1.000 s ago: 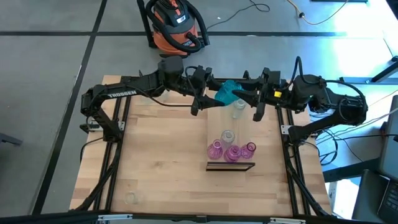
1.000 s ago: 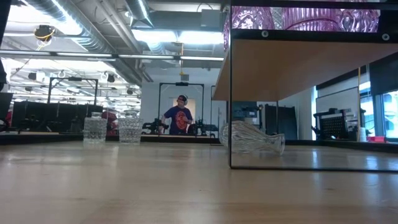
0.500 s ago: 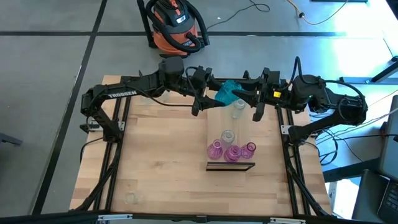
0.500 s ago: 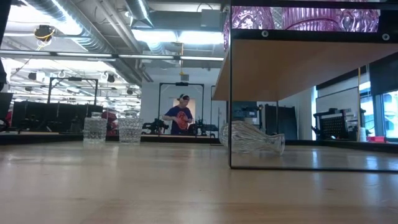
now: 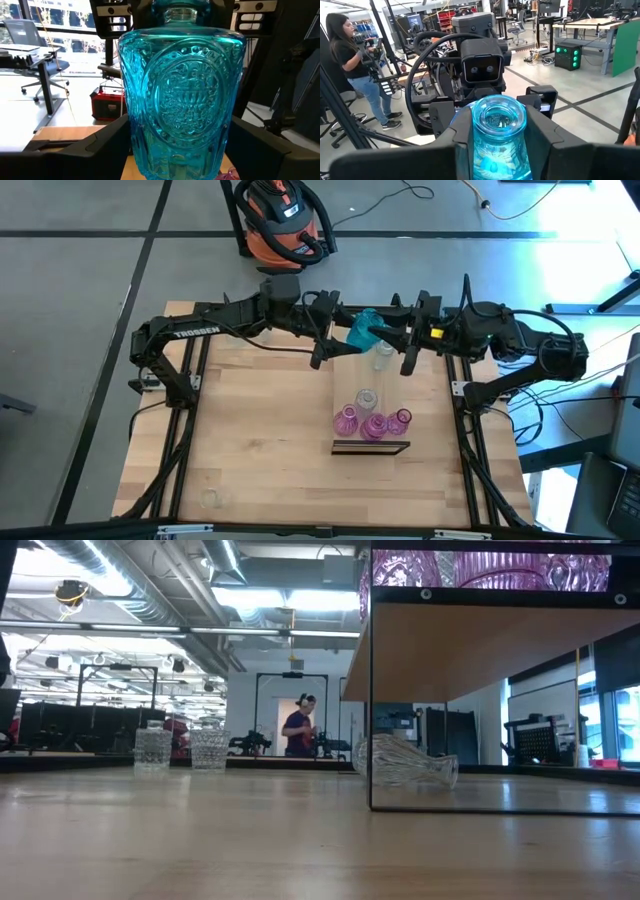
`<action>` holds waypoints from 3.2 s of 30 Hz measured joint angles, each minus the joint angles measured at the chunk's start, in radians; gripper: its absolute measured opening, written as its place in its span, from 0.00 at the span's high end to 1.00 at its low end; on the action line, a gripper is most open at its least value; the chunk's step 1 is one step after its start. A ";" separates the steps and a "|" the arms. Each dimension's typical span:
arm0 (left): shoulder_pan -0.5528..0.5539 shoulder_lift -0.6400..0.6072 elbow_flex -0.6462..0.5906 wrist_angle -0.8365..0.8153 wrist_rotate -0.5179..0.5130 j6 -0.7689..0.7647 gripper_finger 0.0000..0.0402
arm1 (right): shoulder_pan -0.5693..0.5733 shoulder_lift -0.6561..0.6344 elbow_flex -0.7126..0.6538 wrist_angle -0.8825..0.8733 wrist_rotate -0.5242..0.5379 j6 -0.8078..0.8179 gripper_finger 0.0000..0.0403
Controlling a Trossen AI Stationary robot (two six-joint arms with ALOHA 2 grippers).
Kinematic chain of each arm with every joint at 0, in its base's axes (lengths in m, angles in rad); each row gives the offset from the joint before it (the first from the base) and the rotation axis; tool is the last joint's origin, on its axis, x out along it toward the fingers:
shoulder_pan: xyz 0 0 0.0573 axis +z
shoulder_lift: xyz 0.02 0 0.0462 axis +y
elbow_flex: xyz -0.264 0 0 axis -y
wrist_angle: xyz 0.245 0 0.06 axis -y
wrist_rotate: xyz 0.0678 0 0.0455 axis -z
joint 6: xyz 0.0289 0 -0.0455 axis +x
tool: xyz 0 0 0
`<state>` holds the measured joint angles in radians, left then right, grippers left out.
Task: Sort vases onto shelf
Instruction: Adjust the blue vase on the shelf
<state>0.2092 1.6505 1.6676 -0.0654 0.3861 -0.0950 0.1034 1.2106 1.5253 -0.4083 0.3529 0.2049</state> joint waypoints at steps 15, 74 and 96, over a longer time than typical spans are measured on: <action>-0.009 0.000 0.001 -0.089 -0.048 0.018 0.28 | -0.127 0.035 0.001 -0.021 -0.199 0.073 0.77; 0.024 0.028 0.005 -0.099 -0.108 0.023 0.33 | -0.221 0.021 -0.002 -0.003 -0.314 0.102 0.56; 0.086 0.001 -0.201 -0.006 -0.086 -0.003 0.33 | -0.221 -0.167 0.001 -0.042 -0.169 0.077 0.55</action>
<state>0.2948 1.6516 1.4667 -0.0710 0.2996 -0.0978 -0.1177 1.0439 1.5261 -0.4498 0.1835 0.2817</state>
